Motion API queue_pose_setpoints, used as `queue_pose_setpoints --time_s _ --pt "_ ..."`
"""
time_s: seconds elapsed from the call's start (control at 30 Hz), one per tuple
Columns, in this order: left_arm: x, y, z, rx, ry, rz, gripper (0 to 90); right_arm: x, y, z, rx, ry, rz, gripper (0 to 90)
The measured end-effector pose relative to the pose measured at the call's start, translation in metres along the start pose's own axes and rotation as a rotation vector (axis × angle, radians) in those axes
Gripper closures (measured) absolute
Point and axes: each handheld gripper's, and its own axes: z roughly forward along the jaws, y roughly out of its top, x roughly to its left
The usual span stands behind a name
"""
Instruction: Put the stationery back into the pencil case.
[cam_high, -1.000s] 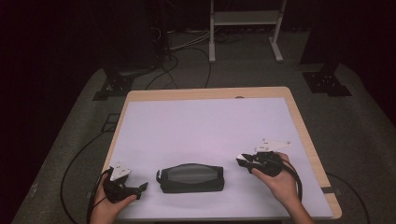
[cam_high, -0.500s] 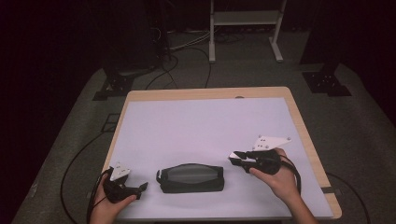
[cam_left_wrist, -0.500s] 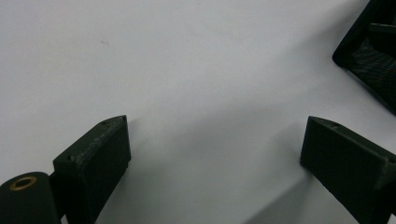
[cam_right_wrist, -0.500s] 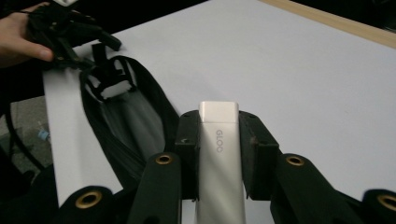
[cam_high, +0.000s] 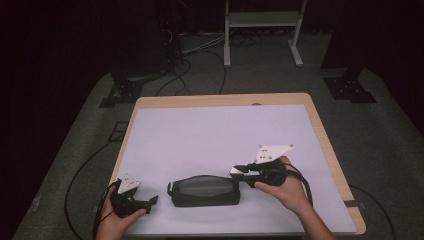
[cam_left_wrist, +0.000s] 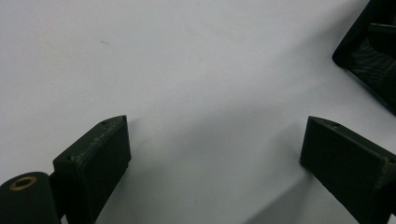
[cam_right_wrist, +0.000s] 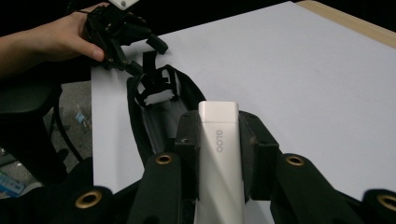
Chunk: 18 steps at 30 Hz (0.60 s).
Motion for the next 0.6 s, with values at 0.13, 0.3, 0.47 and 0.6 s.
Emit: queue_pose_setpoints --time_s 0.13,0.3,0.47,0.6 --pt "0.000 0.000 0.000 0.000 0.000 0.000 7.6 0.002 0.005 0.008 0.012 0.029 -0.023 70.5" --pt "0.000 0.000 0.000 0.001 -0.001 -0.001 7.6 0.005 0.012 0.018 0.023 0.064 -0.052 70.5" --pt "0.000 0.000 0.000 0.000 -0.001 -0.001 7.6 0.009 0.019 0.030 0.038 0.095 -0.074 70.5" --pt "0.000 0.000 0.000 0.001 -0.002 -0.001 7.6 0.013 0.023 0.040 0.050 0.120 -0.088 70.5"
